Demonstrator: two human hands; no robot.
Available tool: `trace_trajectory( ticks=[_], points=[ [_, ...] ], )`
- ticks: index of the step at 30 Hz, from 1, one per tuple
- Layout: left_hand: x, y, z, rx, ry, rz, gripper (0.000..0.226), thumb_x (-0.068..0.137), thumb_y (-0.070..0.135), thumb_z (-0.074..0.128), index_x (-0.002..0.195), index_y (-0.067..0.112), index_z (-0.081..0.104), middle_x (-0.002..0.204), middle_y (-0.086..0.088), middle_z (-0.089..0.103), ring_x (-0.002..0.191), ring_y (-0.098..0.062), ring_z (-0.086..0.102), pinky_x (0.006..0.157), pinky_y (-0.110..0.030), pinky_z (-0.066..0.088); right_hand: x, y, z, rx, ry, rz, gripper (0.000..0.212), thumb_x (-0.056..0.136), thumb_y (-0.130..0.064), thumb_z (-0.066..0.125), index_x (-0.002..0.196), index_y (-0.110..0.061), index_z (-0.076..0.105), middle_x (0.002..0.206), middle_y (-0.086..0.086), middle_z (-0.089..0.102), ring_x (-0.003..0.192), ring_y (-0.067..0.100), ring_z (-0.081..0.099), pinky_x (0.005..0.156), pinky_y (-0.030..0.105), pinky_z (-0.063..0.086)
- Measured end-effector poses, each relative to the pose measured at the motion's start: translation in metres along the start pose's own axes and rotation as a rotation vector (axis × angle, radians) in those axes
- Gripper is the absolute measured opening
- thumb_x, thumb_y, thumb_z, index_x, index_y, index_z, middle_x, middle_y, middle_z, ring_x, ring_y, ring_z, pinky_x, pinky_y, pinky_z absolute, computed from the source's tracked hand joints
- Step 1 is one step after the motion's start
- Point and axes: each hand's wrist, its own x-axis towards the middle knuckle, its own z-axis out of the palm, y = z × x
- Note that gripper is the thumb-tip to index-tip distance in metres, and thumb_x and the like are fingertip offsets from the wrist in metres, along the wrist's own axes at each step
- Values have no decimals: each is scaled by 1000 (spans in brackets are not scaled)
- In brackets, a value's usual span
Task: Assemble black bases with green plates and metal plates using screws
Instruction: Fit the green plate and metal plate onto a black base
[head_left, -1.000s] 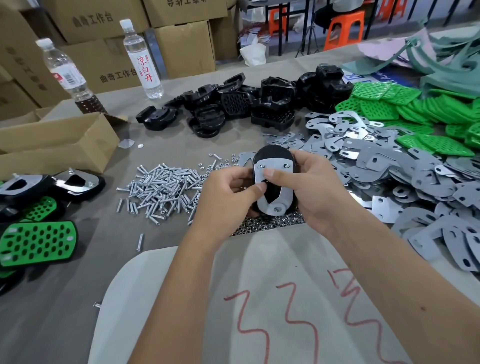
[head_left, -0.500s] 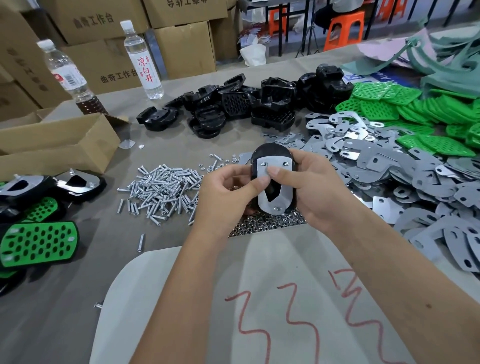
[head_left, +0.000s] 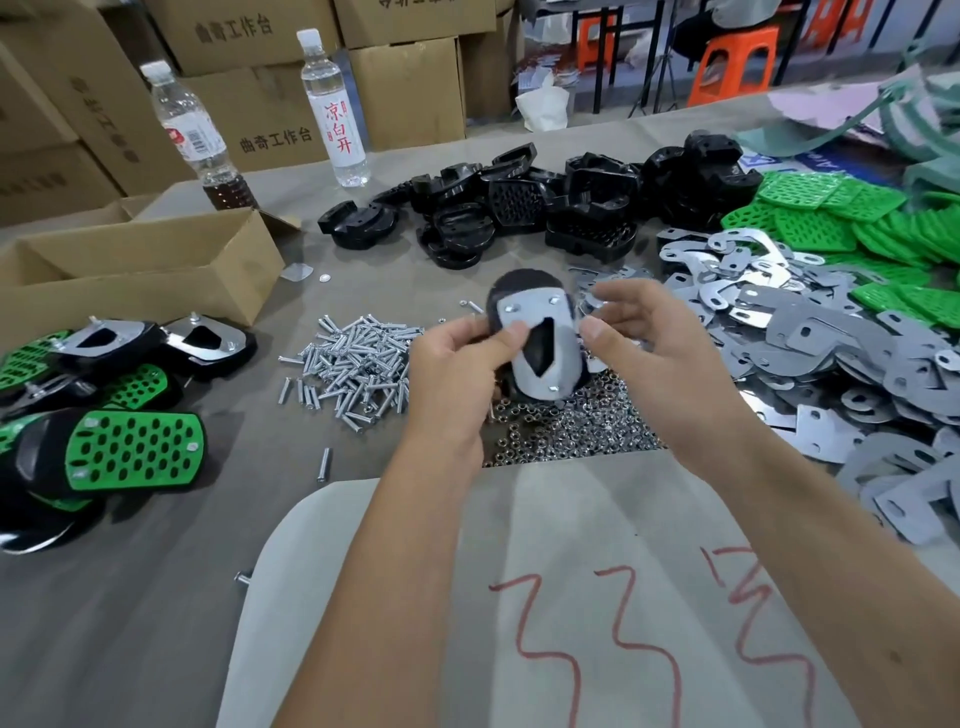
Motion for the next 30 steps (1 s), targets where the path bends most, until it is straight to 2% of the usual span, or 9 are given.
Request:
trace_trajectory(
  ticks=[3,5,7,11,16,19,22,24,30],
  points=[
    [8,3,-14,-50,164,4,17,89,6,76,75,16,71,68,4,76,51,-4,66,40,-13,41,0,3,-7,-457,-135,-161,10,93,-24,76,99,-27,69,89,-15,65,87,1,58,70,9,39],
    [11,3,-21,-62,208,8,18,89,5,75,75,15,71,68,3,76,55,-8,70,44,-15,46,-2,4,-5,-694,-324,-197,10,89,-32,79,92,-30,69,88,-16,60,90,5,52,77,21,39],
    [12,2,-22,-66,216,0,16,89,6,76,76,14,72,70,2,77,59,-10,72,47,-17,49,-3,1,-2,-764,-386,-192,12,89,-34,79,84,-35,68,89,-14,58,97,11,51,83,32,41],
    [14,1,-19,-70,169,-50,6,87,14,78,88,14,72,78,0,78,62,-13,68,48,-18,44,-4,0,-1,-700,-365,-185,18,92,-24,76,78,-30,67,87,-13,61,86,5,53,79,35,48],
    [12,1,-14,-106,117,-64,7,89,14,73,94,12,69,90,-8,78,78,-24,71,75,-39,56,-3,1,-4,-534,-182,-166,18,97,-13,69,84,-23,61,80,-5,66,75,15,61,64,27,47],
    [10,1,-10,-102,93,-81,19,90,13,73,105,1,70,95,-13,79,81,-27,73,88,-48,59,-4,-4,-3,-341,-45,-175,19,91,-7,74,81,-20,64,74,-2,68,70,13,63,66,24,52],
    [7,0,-4,-82,52,-50,7,92,12,73,90,6,69,83,-11,77,77,-28,71,82,-48,57,-4,-5,-1,-133,-22,-144,18,87,-4,78,84,-20,72,77,-2,72,72,10,66,68,20,54],
    [5,-1,2,-64,36,-38,8,94,12,71,89,7,66,82,-10,74,75,-26,68,77,-47,56,-4,-4,-1,-32,-11,-117,18,87,-4,80,88,-21,77,78,-3,75,73,8,68,67,18,53],
    [-3,-9,17,50,-13,35,7,98,18,67,100,11,65,105,-20,72,92,-27,66,84,-48,53,-3,-5,0,49,145,-238,15,86,-6,82,89,-21,81,80,-6,77,77,17,72,75,37,60]
  ],
)
